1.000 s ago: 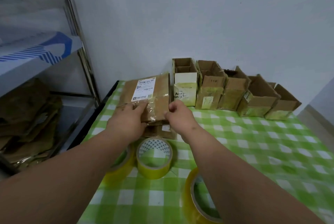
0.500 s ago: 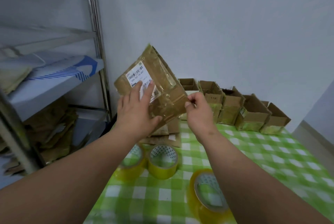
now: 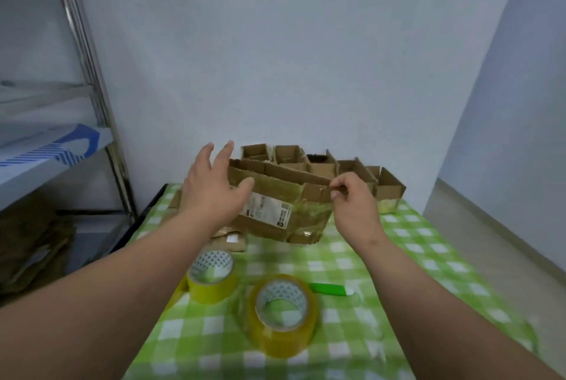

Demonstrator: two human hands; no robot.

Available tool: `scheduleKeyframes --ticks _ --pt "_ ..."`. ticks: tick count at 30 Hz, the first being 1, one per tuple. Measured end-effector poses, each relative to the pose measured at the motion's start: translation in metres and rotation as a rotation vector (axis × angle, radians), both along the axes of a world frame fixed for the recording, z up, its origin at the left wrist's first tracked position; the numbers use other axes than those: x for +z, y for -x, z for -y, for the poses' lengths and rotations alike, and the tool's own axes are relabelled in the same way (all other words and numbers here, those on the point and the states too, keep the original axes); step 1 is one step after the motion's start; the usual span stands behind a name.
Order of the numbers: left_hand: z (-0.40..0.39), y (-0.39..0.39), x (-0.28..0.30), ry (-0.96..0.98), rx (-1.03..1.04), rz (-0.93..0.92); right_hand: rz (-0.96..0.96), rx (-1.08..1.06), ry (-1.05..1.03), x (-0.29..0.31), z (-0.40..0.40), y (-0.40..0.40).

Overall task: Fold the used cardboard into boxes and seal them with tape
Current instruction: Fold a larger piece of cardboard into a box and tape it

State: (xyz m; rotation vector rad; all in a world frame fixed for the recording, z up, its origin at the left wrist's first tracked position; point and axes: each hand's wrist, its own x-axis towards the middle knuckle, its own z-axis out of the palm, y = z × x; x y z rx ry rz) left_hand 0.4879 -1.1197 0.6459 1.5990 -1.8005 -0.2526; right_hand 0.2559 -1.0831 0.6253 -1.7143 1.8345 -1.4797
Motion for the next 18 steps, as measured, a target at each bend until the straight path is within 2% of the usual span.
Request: scheduleKeyframes --ticks 3,4,8,12,18 --pt "0.0 0.012 -0.002 -0.254 -0.04 -0.455 0.013 -0.011 -0.019 -0.004 0.0 0.013" --pt "0.0 0.015 -0.004 -0.284 -0.041 -0.504 0.022 -0.013 -0.022 -0.007 0.001 0.013" --pt "0.003 0.021 -0.009 -0.227 0.006 -0.477 0.077 0.008 -0.043 -0.018 0.012 0.01" --pt "0.011 0.025 -0.013 -0.288 0.033 -0.488 0.161 0.079 -0.099 -0.025 0.02 0.001" --pt "0.013 0.036 -0.003 -0.272 0.038 -0.465 0.31 0.121 -0.134 -0.015 0.022 0.006"
